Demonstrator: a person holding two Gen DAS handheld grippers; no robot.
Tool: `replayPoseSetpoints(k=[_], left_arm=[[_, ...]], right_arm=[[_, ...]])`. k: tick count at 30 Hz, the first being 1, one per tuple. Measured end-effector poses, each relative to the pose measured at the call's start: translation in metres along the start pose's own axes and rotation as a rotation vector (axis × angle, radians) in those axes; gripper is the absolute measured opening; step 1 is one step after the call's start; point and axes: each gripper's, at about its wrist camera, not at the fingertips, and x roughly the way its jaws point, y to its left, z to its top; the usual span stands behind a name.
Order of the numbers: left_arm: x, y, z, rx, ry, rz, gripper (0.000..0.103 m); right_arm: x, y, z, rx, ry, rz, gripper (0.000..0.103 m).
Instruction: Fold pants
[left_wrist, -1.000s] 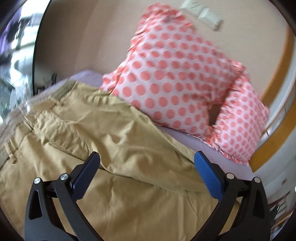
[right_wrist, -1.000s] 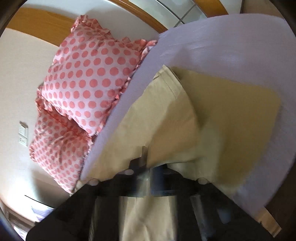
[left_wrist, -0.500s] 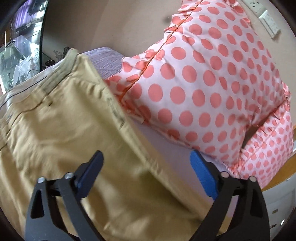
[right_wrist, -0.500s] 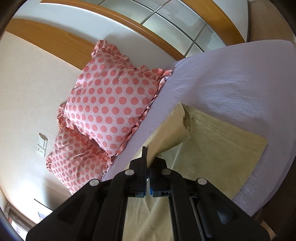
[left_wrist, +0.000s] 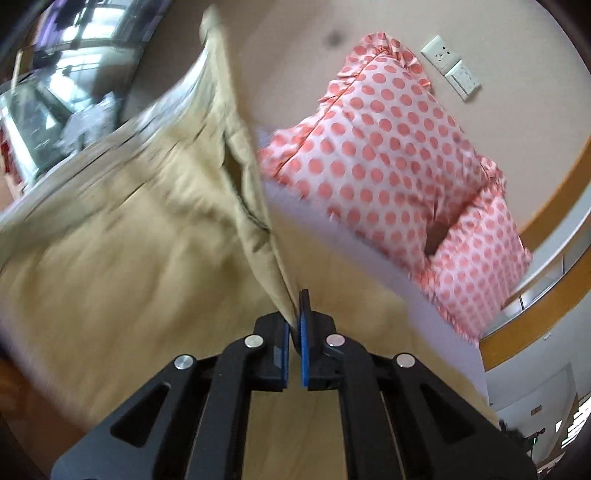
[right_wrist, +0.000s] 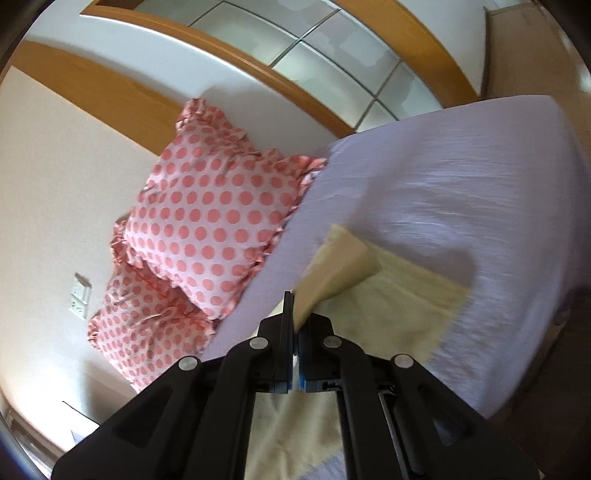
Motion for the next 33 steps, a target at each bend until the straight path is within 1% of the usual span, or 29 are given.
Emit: replayPoseSetpoints(k=[1, 4, 6, 7, 8, 9, 10, 11, 12, 13, 14, 15, 17, 18, 19, 20, 21, 22, 25, 26, 27, 28, 29, 31, 33], left_arm=[[-0.013, 0.011, -0.021, -0.019, 0.005, 0.01, 0.004], [-0.023, 0.029, -0.053, -0.063, 0.02, 0.025, 0.004], [-0.023, 0.036, -0.063, -0.07, 0.022, 0.03, 0.005], [-0.021, 0.039, -0.069, -0.076, 0.027, 0.029, 0.005], [-0.02, 0.041, -0.071, -0.081, 0.026, 0.021, 0.005], [-0.022, 0.045, -0.074, -0.081, 0.022, 0.015, 0.007], [-0.024, 0.046, -0.076, -0.076, 0.013, 0.006, 0.008], [-0.026, 0.045, -0.079, -0.07, 0.004, 0.004, 0.01], [-0.028, 0.045, -0.08, -0.063, -0.004, 0.0, 0.014], [-0.03, 0.045, -0.082, -0.055, -0.013, -0.006, 0.016], [-0.033, 0.045, -0.083, -0.049, -0.018, -0.009, 0.019], [-0.035, 0.044, -0.084, -0.044, -0.025, -0.014, 0.023], [-0.041, 0.047, -0.089, -0.039, -0.041, -0.024, 0.026], [-0.043, 0.047, -0.09, -0.039, -0.048, -0.028, 0.028], [-0.046, 0.048, -0.091, -0.04, -0.055, -0.031, 0.029], [-0.05, 0.05, -0.092, -0.043, -0.066, -0.031, 0.033], [-0.053, 0.052, -0.093, -0.048, -0.078, -0.029, 0.036], [-0.056, 0.054, -0.093, -0.052, -0.087, -0.029, 0.036], [-0.066, 0.062, -0.092, -0.065, -0.122, -0.024, 0.038], [-0.069, 0.065, -0.091, -0.068, -0.135, -0.018, 0.039], [-0.071, 0.067, -0.09, -0.07, -0.144, -0.012, 0.04], [-0.072, 0.068, -0.09, -0.069, -0.149, -0.009, 0.041], [-0.073, 0.07, -0.089, -0.065, -0.155, -0.003, 0.043], [-0.074, 0.071, -0.088, -0.064, -0.159, 0.004, 0.045], [-0.074, 0.075, -0.087, -0.071, -0.158, 0.005, 0.047]], right_arm=[[-0.003, -0.004, -0.002, 0.001, -0.002, -0.02, 0.002], [-0.005, -0.012, -0.007, 0.009, 0.008, -0.052, 0.002], [-0.005, -0.015, -0.009, 0.003, 0.012, -0.079, 0.002], [-0.004, -0.015, -0.009, -0.014, 0.024, -0.111, 0.002], [-0.005, -0.014, -0.01, -0.029, 0.031, -0.138, 0.007], [-0.006, -0.012, -0.01, -0.04, 0.033, -0.171, 0.015], [-0.01, -0.012, -0.01, -0.044, 0.025, -0.204, 0.048], [-0.014, -0.013, -0.01, -0.046, 0.011, -0.221, 0.083], [-0.02, -0.014, -0.011, -0.049, -0.02, -0.233, 0.086], [-0.027, -0.015, -0.012, -0.06, -0.057, -0.236, 0.085], [-0.029, -0.016, -0.013, -0.073, -0.065, -0.247, 0.083], [-0.027, -0.018, -0.014, -0.081, -0.056, -0.247, 0.08], [-0.017, -0.024, -0.02, -0.067, -0.013, -0.236, 0.069], [-0.015, -0.025, -0.025, -0.072, -0.012, -0.218, 0.068], [-0.015, -0.021, -0.028, -0.094, -0.022, -0.224, 0.066], [-0.013, -0.018, -0.031, -0.111, -0.019, -0.215, 0.06], [-0.009, -0.016, -0.036, -0.117, -0.003, -0.18, 0.056], [-0.005, -0.013, -0.04, -0.128, 0.005, -0.17, 0.054], [0.007, 0.002, -0.051, -0.224, 0.007, -0.166, 0.05], [0.011, 0.005, -0.053, -0.246, 0.011, -0.164, 0.044], [0.015, 0.009, -0.056, -0.278, 0.008, -0.18, 0.043], [0.018, 0.013, -0.06, -0.326, -0.013, -0.19, 0.017], [0.021, 0.014, -0.06, -0.343, 0.004, -0.166, 0.007], [0.024, 0.018, -0.059, -0.346, -0.001, -0.155, 0.006], [0.025, 0.037, -0.055, -0.393, -0.021, -0.121, 0.006]])
